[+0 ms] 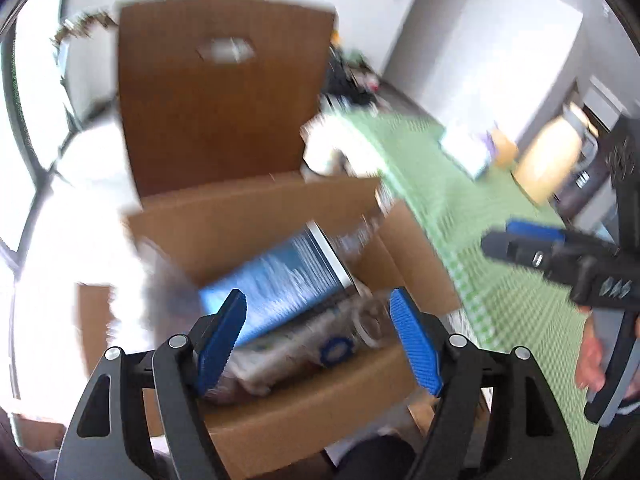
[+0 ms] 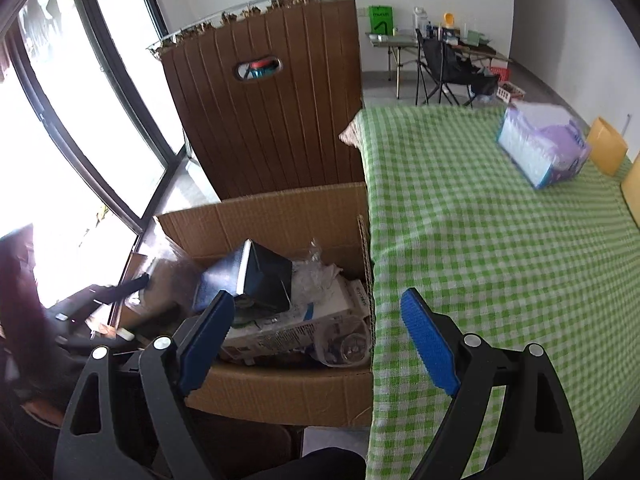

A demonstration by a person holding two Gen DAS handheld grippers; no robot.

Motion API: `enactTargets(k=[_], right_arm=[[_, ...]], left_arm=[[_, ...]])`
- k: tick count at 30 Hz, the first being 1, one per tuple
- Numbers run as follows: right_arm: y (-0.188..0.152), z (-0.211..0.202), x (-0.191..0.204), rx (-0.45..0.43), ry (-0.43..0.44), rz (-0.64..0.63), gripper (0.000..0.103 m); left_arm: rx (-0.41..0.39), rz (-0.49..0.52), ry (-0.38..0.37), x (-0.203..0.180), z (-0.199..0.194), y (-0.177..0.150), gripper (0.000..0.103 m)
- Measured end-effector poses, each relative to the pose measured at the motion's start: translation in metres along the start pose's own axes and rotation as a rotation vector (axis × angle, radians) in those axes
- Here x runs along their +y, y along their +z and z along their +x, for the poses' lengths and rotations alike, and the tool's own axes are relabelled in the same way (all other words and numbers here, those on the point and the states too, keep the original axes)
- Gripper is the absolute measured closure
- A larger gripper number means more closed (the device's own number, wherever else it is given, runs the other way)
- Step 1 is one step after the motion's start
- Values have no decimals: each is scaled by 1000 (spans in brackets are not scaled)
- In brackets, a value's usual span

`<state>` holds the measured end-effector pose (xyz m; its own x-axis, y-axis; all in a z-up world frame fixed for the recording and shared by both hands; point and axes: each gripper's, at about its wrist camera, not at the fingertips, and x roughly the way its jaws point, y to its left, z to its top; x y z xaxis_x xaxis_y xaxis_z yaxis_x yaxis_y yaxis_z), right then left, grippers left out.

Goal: Collect trash
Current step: 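Move both open tools back over the table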

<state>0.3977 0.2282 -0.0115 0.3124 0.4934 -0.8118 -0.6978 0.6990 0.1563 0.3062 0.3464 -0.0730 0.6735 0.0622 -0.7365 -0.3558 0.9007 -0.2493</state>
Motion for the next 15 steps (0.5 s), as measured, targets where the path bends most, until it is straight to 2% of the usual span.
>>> enactTargets(k=[3,4,5,6,7,10,13,15], right_arm=[[5,-22,12,-60,-24,-18,21],[6,-28,15,-76,-28,-23,21],[7,-39,21,-112,-37,-33,21],[7,-45,24,-135,-42,-41,21],[7,-54,29,-172,-51,-52,21],[2,-78,38,-283,-78,-61,21],[-5,-102,43,-404,-79,-51,21],[-11,-115,44,-493,-92,-44,17]], left_arm=[[-136,21,117,4,-46,15,27],[-207,35,166,2,-67,20,26],[-242,38,186,5,-79,22,22],[-280,39,202,5,-91,24,18],[-334,40,211,4,-107,26,16],[-423,45,241,0,-136,25,14],[-490,60,271,-2,-158,21,11],[-527,66,281,-5,-168,17,8]])
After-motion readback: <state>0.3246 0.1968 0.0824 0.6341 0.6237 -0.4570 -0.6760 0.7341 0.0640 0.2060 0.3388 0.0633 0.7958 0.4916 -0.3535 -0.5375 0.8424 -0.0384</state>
